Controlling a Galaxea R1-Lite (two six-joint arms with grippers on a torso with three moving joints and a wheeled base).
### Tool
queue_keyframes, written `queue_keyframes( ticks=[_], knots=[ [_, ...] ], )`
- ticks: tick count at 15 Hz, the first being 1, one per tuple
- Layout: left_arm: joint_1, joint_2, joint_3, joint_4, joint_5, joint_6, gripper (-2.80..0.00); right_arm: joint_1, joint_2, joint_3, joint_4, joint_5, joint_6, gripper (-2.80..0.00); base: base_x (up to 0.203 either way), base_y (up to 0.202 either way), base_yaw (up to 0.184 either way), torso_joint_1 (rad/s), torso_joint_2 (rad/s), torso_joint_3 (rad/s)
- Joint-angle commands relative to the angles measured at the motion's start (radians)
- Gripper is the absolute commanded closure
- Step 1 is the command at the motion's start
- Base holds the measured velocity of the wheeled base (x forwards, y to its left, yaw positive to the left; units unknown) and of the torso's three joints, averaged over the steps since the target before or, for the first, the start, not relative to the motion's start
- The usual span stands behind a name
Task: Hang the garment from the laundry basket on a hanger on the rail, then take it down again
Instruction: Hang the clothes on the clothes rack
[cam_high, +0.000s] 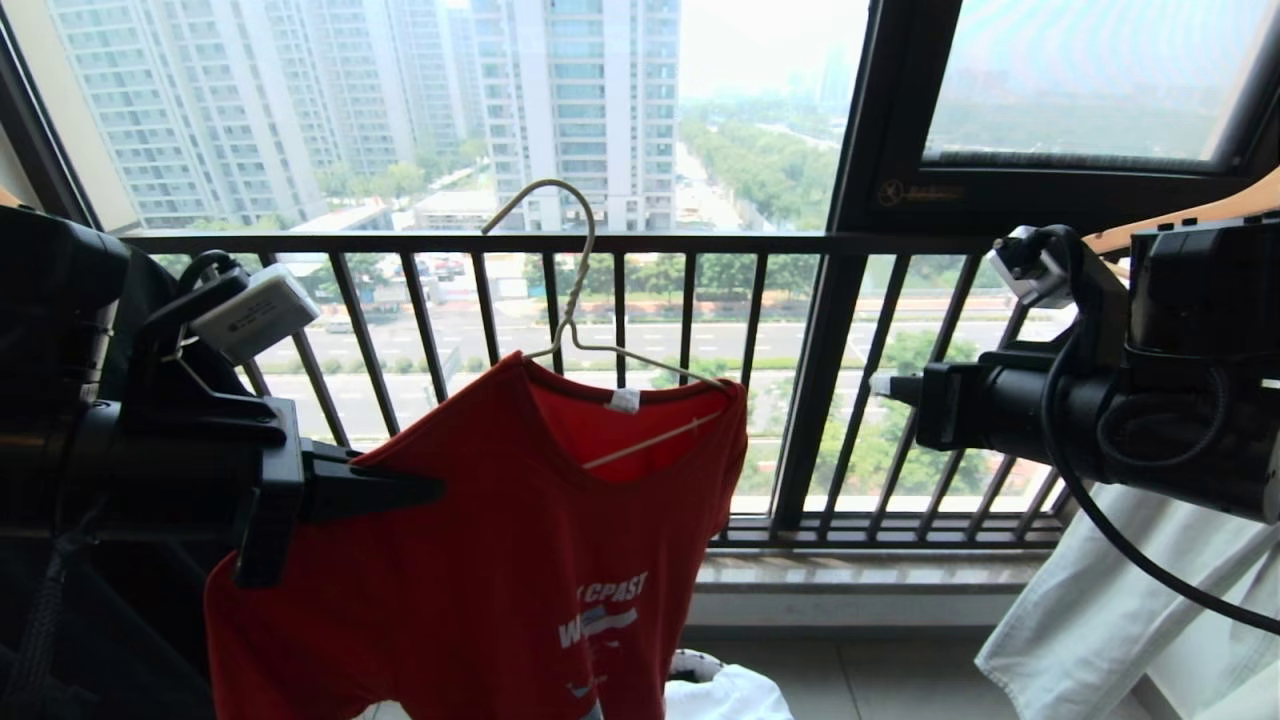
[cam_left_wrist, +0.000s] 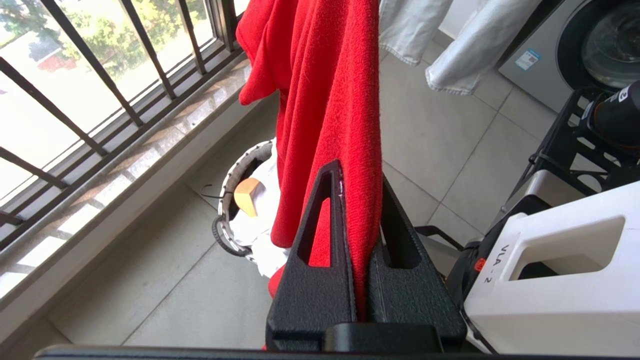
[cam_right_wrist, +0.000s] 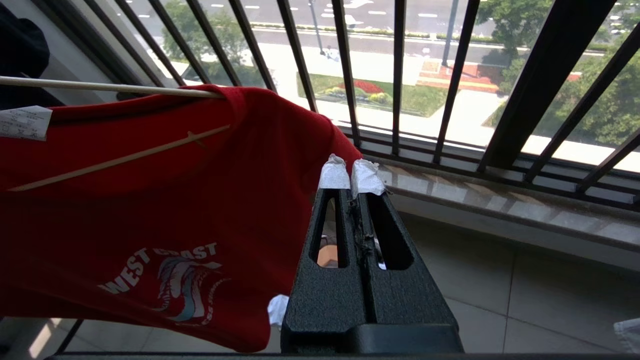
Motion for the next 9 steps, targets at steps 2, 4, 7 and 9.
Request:
queue_keyframes(
  ticks=[2,4,7,9],
  knots=[
    [-0.011,-0.014,0.061,-0.164,-0.002,-0.040,0.00,0.064,0.083,-0.049,0.045,-0.066,0.019,0.00,0.000,0.000,0.000,0.000,0.00,0.000],
    [-0.015,-0.007,0.085,-0.278,0.002,-0.148,0.00,0.111,0.129,-0.060,0.046,-0.082,0.056,0.00,0.000,0.000,0.000,0.000,0.00,0.000],
    [-0.015,0.020,0.100,-0.306,0.006,-0.157,0.00,0.193,0.151,-0.075,0.046,-0.126,0.106,0.00,0.000,0.000,0.000,0.000,0.00,0.000],
    [-0.019,0.020,0.101,-0.306,0.006,-0.156,0.00,0.223,0.156,-0.090,0.025,-0.189,0.128,-2.80,0.000,0.000,0.000,0.000,0.00,0.000]
  ],
)
